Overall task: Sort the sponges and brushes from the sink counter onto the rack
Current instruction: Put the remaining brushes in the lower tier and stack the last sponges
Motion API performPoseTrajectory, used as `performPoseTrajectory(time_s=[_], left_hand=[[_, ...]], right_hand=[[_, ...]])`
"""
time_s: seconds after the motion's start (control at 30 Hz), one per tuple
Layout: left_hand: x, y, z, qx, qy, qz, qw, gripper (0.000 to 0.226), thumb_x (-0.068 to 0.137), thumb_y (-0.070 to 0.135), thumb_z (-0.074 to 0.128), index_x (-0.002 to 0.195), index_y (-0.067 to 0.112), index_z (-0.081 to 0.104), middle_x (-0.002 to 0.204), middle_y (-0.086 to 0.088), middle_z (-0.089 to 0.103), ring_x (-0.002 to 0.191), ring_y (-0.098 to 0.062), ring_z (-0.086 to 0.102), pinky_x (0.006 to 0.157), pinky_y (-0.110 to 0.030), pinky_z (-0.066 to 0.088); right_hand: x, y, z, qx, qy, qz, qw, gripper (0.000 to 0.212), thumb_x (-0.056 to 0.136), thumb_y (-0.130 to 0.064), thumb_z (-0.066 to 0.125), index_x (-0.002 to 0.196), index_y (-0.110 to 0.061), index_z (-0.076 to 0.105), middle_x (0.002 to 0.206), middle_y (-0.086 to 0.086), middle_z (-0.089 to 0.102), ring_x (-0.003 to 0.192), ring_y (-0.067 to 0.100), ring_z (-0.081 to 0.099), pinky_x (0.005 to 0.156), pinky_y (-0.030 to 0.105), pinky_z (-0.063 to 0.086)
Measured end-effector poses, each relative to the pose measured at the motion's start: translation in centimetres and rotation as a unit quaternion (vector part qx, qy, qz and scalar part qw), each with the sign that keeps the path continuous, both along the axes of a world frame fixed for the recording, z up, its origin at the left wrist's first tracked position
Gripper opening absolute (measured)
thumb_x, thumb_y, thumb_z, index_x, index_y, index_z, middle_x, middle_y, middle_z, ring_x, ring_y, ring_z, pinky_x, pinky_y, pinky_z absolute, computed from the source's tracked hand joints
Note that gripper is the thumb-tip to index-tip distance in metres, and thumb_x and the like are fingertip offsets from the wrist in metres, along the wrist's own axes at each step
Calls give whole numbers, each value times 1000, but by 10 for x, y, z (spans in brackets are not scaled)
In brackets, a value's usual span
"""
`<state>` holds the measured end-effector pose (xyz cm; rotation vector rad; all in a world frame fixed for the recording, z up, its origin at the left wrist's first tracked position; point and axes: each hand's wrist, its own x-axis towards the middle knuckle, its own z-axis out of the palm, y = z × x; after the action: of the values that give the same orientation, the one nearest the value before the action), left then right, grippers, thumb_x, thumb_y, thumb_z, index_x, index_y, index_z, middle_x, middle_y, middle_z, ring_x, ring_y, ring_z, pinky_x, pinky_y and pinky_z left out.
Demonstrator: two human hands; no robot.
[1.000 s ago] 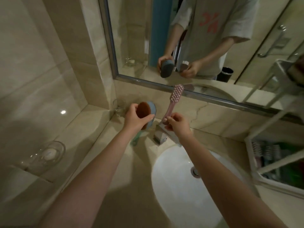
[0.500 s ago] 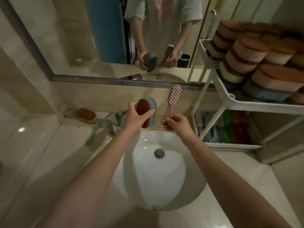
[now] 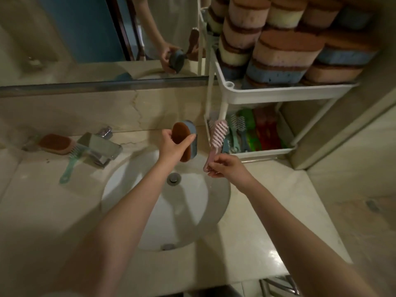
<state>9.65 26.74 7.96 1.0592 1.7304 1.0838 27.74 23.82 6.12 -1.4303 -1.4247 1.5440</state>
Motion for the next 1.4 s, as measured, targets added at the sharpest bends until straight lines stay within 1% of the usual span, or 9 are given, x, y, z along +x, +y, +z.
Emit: performPoseTrajectory(time_s=[0.2, 0.37, 0.57, 0.67, 0.77, 0.93, 1.1, 1.23, 1.4], left_hand=[[32, 7, -4, -12, -8, -12, 1000, 53, 77, 41, 72, 107, 19, 34, 108, -1, 48, 97, -18, 52, 81, -31, 42], [42, 9, -2, -18, 6, -2, 1000, 56, 77, 43, 71, 112, 19, 34, 112, -1, 45, 100, -18, 49, 82, -31, 41], [38, 12, 2, -36, 7, 9, 999, 56, 77, 46, 70, 111, 24, 32, 115, 1, 43, 104, -18, 49, 85, -32, 43], [35, 12, 2, -25, 10, 26, 999, 55, 76, 44, 71, 109, 22, 33, 113, 0, 45, 102, -18, 49, 84, -31, 43], [31, 12, 0, -26, 9, 32, 999, 57, 75, 44, 72, 111, 19, 36, 115, -3, 49, 104, -20, 52, 89, -35, 46], [23, 8, 0, -14, 3, 46, 999, 58, 73, 41, 75, 111, 18, 38, 119, -7, 54, 108, -23, 55, 94, -39, 48], [23, 2, 6, -8, 5, 36, 999, 56, 74, 42, 74, 112, 18, 39, 121, -6, 52, 109, -21, 54, 91, -35, 47], [23, -4, 12, 11, 5, 14, 1000, 54, 76, 43, 72, 114, 20, 41, 120, -3, 53, 107, -18, 54, 83, -28, 43], [22, -8, 25, 56, -23, -1, 998, 38, 79, 39, 70, 106, 21, 49, 112, -4, 59, 98, -17, 57, 78, -26, 45]], right_hand=[[45, -1, -10, -6, 4, -41, 999, 10, 92, -1, 55, 87, -4, 63, 72, -2, 68, 56, 3, 60, 61, 17, 51], [58, 28, -11, -4, -52, -79, 996, 16, 92, 0, 54, 97, 11, 65, 71, 8, 63, 55, 11, 55, 53, 16, 48], [51, 84, -8, -16, -113, -71, 991, 12, 91, -3, 59, 95, 3, 69, 61, 4, 62, 42, 5, 57, 44, 13, 48], [42, 104, -17, -33, -173, -38, 984, 15, 90, -5, 61, 94, 7, 70, 63, 6, 63, 40, 5, 58, 54, 21, 53], [35, 110, -23, -30, -222, -4, 975, 18, 87, -5, 61, 92, 9, 72, 80, 21, 71, 65, 23, 65, 76, 39, 56], [27, 104, -16, 5, -329, 23, 944, 36, 93, -28, 55, 92, 3, 73, 94, 17, 71, 92, 31, 66, 87, 38, 53], [26, 97, -13, 10, -336, -10, 942, 18, 90, -19, 59, 84, -7, 71, 86, 9, 68, 90, 25, 66, 73, 30, 50], [30, 82, 5, 103, -314, -95, 939, 17, 86, -17, 59, 96, -10, 70, 99, 13, 70, 94, 31, 64, 78, 32, 51], [26, 51, 42, 228, -223, -180, 931, 7, 84, -22, 60, 79, -16, 57, 77, 5, 65, 75, 22, 61, 68, 36, 50]])
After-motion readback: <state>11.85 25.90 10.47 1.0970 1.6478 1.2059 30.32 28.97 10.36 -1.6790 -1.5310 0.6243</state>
